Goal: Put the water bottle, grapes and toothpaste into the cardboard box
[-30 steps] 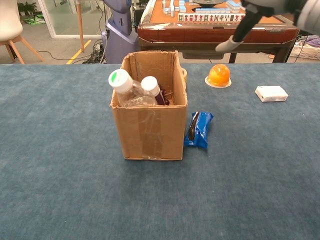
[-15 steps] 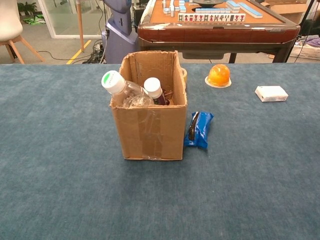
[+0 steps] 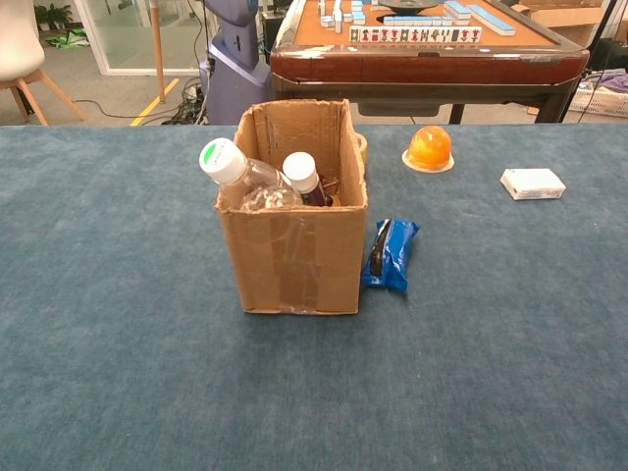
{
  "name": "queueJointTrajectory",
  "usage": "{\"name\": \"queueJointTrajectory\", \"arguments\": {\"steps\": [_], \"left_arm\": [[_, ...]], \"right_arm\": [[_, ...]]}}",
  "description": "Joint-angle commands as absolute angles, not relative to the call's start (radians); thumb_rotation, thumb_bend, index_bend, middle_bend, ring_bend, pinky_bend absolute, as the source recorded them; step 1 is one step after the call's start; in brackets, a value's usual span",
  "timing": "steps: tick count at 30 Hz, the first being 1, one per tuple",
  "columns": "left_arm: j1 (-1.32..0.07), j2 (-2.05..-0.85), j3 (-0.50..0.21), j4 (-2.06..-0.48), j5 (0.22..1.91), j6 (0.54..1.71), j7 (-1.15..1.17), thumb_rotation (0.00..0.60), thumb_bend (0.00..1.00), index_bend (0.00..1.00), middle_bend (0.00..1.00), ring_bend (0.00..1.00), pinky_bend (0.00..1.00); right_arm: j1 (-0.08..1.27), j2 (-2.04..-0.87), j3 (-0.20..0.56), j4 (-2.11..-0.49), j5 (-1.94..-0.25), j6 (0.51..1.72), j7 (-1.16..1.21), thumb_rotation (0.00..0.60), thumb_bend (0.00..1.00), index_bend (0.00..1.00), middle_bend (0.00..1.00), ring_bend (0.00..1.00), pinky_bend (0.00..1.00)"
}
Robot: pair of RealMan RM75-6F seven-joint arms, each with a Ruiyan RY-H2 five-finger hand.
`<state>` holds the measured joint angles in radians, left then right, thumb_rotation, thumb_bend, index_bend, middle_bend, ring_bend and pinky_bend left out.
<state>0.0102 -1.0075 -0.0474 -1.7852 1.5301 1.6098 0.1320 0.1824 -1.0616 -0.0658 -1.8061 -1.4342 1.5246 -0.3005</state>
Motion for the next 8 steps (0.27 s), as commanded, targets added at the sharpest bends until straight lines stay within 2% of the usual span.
{"name": "queueJointTrajectory", "arguments": {"steps": [1, 8], "left_arm": [[0.008, -1.010, -0.047, -1.785, 1.534, 1.609, 0.138, 0.600, 0.28, 0.32, 0.43, 0.34, 0.55], [0.003, -1.016, -0.048, -1.781, 1.528, 1.599, 0.144, 0.600, 0.28, 0.33, 0.43, 0.34, 0.55]], "right_arm": [[0.166, -1.044, -0.070, -1.801, -1.451, 1.528, -0.282, 0.600, 0.00, 0.28, 0.08, 0.00, 0.10], [0.158, -1.027, -0.054, -1.791, -1.473, 1.509, -0.231, 0.600, 0.00, 0.28, 0.09, 0.00, 0.10]]}}
